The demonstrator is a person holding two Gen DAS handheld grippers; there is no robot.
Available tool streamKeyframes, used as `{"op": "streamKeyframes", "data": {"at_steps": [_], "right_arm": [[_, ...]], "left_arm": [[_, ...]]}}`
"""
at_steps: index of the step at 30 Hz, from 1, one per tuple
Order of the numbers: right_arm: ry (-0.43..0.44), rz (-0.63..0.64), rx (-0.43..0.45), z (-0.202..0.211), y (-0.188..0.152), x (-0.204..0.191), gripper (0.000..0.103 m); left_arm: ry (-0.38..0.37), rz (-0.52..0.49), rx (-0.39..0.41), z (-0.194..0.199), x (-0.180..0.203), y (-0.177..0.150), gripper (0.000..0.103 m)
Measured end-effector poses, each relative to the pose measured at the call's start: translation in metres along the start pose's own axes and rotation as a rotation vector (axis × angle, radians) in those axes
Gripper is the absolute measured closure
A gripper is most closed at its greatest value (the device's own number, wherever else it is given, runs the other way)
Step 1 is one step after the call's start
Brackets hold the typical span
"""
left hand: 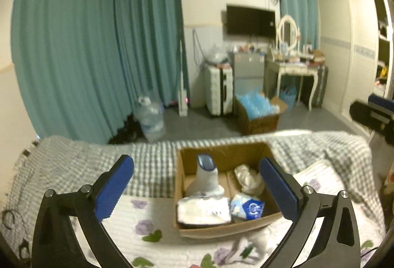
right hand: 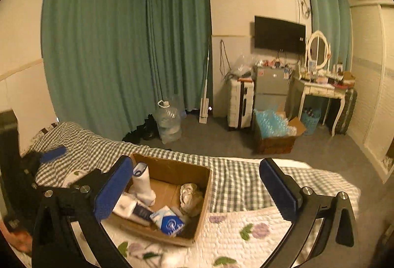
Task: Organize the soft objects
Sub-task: 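Withdraw both open tools from the box toward the items on the quilt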
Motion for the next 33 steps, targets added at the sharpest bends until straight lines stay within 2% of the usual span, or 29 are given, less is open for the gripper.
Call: {"op": "streamKeyframes", "data": {"at_steps": [5,9,14,17,21,25,28,33], "right_arm": [[0.025,0.024,-0.001,0.059,0.004,-0.002,0.0],[0.016,0.058,-0.014,0.104,-0.01,-0.007,0.0],[0.056,0.078,-0.011,0.147,-0.039,-0.015,0.0],[0.074,0.09,-0.02,0.152,-0.06,-0.021,0.0],[0.091,0.099,-0.073,0.128,-0.087,-0.035,0.0],[0.081,0.079,-0.138,0.077,-0.112,-0.045,0.0],[0.065,0.066,-0.197,0.033,-0.132,-0.048,0.0],[0.043,0.074,-0.249,-0.024,-0.171,-0.055,0.0]], "left_arm": [[0.012,-0.032,0.098,0.078,0.014,0.02,0.0],[0.009,-0.054,0.125,0.126,0.023,0.023,0.0],[0.018,-0.077,0.142,0.169,0.031,0.009,0.0],[0.054,-0.106,0.144,0.18,0.034,-0.01,0.0],[0.042,-0.05,0.087,0.162,0.025,-0.037,0.0],[0.013,0.052,0.047,0.127,0.005,-0.062,0.0],[0.056,0.083,0.035,0.105,-0.004,-0.081,0.0],[0.066,0.156,0.011,0.051,-0.024,-0.119,0.0]]}}
Point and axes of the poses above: each gripper's, at about its wrist camera, not at the fingertips, and z roughly against the way its jaws point, x to its right, y to its top, the point moved 6 cm from there along -z, roughly the way its jaws point, and after that the axes turned 15 degrees about -y, right-handed, at the moved point
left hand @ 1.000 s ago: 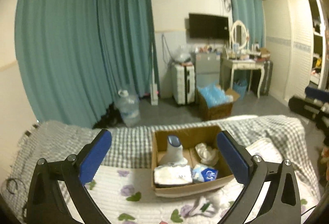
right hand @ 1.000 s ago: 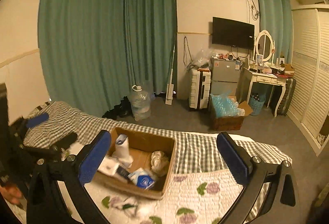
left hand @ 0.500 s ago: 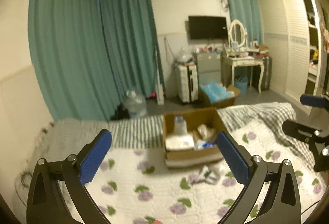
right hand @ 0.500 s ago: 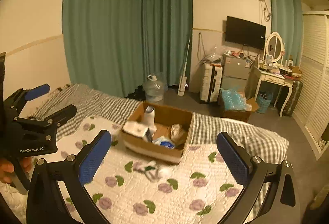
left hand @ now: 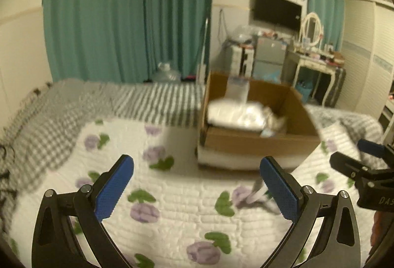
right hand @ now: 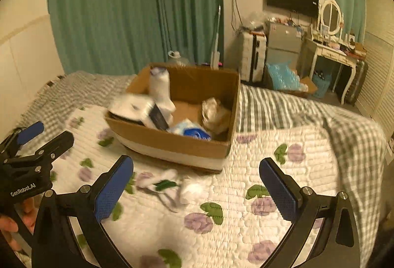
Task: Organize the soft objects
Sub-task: 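Withdraw both open tools from the box toward the items on the quilt, then grasp the crumpled white plastic bag with the right tool while the left tool grasps the white fuzzy toy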
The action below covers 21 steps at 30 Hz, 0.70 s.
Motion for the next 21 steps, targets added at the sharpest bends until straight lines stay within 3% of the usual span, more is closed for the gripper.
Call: {"op": "streamKeyframes", "data": {"at_steps": [6,11,15,17,19,21], "right_arm": [[0.022,0.035,-0.096,-0.055,-0.042,-0.013,0.003],[0.065,0.019,-0.154,-0.082,-0.06,-0.02,0.004],[0.079,0.015,-0.172,-0.093,-0.063,-0.026,0.018],[0.081,0.015,-0.17,-0.097,-0.063,-0.028,0.035],[0.086,0.003,-0.172,-0.099,-0.063,-0.027,0.066],[0.095,-0.002,-0.181,-0.097,-0.064,-0.027,0.073]], "left_arm": [[0.019,0.033,-0.092,-0.051,-0.019,-0.058,0.0],[0.009,0.024,-0.161,-0.073,-0.018,-0.083,0.0],[0.005,0.034,-0.189,-0.076,-0.014,-0.093,0.0],[0.009,0.023,-0.193,-0.076,-0.013,-0.096,0.0],[0.021,0.012,-0.2,-0.076,-0.012,-0.099,0.0],[0.021,0.007,-0.202,-0.076,-0.011,-0.101,0.0]]}}
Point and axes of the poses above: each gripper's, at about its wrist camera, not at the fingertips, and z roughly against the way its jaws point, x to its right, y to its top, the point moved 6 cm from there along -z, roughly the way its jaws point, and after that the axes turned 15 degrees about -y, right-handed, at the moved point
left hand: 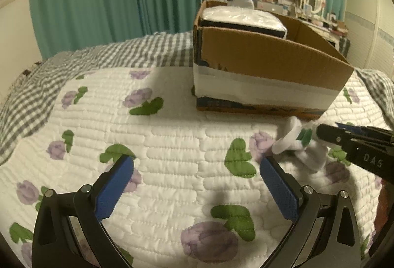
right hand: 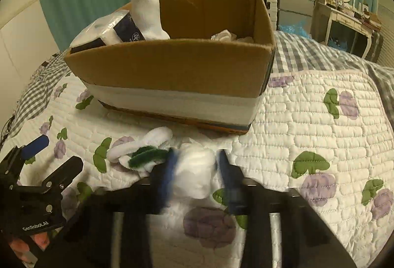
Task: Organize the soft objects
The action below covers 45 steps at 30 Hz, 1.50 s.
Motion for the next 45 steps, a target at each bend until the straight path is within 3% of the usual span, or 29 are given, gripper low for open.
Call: {"op": "streamKeyframes", "data": {"at_steps": [7,17,19,29,30,31,32,37,45], "right_arm": [[-0.004,-0.026,0.073,0.029,-0.001,0.012,0.074],[-0.074,-0.078,0.144,0.063,0.006,0.052,0.074],[-0.083,-0.103,0.132,0.059,0.007,0.06,0.074],[-0.108,-0.143,0.077,0.036,0.008,0.072,0.074],[-0.109,-0.138,0.073,0.034,0.008,0.07,0.074],[-0.107,-0.135,0.069,0.033,0.008,0.068,0.074],[-0.105,-0.131,0.066,0.032,0.007,0.067,0.074],[-0.103,-0.117,0.06,0.033,-0.002,0.062,0.074],[-0.083,-0.103,0.104,0.063,-0.004,0.057,0.074]], "left_arm": [[-0.001,-0.031,0.002,0.005,0.007,-0.003,0.0],[-0.06,-0.075,0.039,0.018,0.06,0.025,0.0],[-0.039,-0.048,0.023,0.009,0.067,0.03,0.0],[-0.103,-0.039,-0.079,-0.055,0.095,0.015,0.001],[-0.112,-0.042,-0.087,-0.059,0.096,0.013,0.004],[-0.121,-0.045,-0.095,-0.063,0.097,0.011,0.019],[-0.133,-0.048,-0.102,-0.066,0.098,0.009,0.026],[-0.156,-0.037,-0.138,-0.074,0.095,0.003,0.035],[-0.209,-0.037,-0.12,-0.036,0.089,0.005,0.036]]}}
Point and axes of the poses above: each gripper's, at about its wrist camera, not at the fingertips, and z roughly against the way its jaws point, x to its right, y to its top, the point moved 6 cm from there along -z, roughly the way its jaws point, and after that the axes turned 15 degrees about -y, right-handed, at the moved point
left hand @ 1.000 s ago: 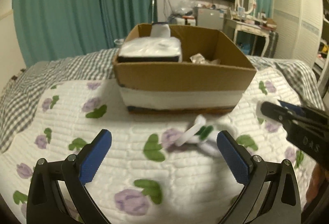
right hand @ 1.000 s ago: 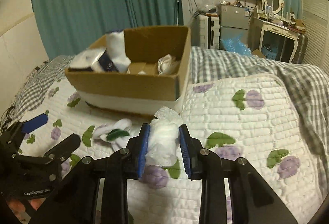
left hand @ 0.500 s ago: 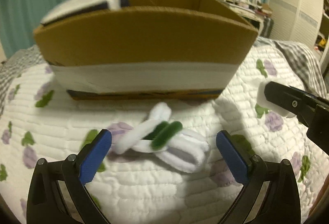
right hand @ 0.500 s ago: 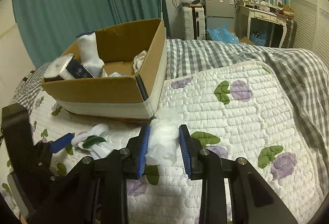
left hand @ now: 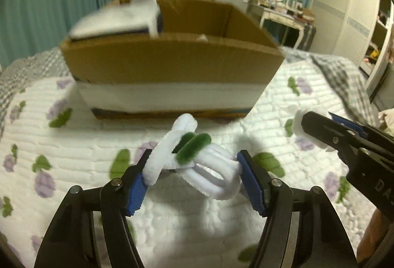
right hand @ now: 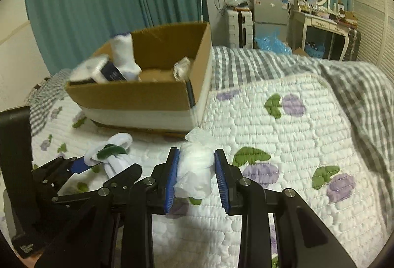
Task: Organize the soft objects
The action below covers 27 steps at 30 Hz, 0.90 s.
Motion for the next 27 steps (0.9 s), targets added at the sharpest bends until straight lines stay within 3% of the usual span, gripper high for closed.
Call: {"op": "streamKeyframes", "data": {"at_steps": [8,19,27], "right_arm": [[0.039,0.018,0.104,0.07,0.027,-0.01,0.074],[0.08,0.095,0.269,0.18,0.079,-0.035,0.074],[0.142,0.086,0.335,0.209,0.14,-0.042,0.074]], "left_arm": [[-0.014,-0.038,0.095,0.081,0.011,0.024,0.036],[0.023,-0.124,0.267,0.189,0.028,0.071,0.036],[0.058,-0.185,0.351,0.233,0.025,0.121,0.036]]}}
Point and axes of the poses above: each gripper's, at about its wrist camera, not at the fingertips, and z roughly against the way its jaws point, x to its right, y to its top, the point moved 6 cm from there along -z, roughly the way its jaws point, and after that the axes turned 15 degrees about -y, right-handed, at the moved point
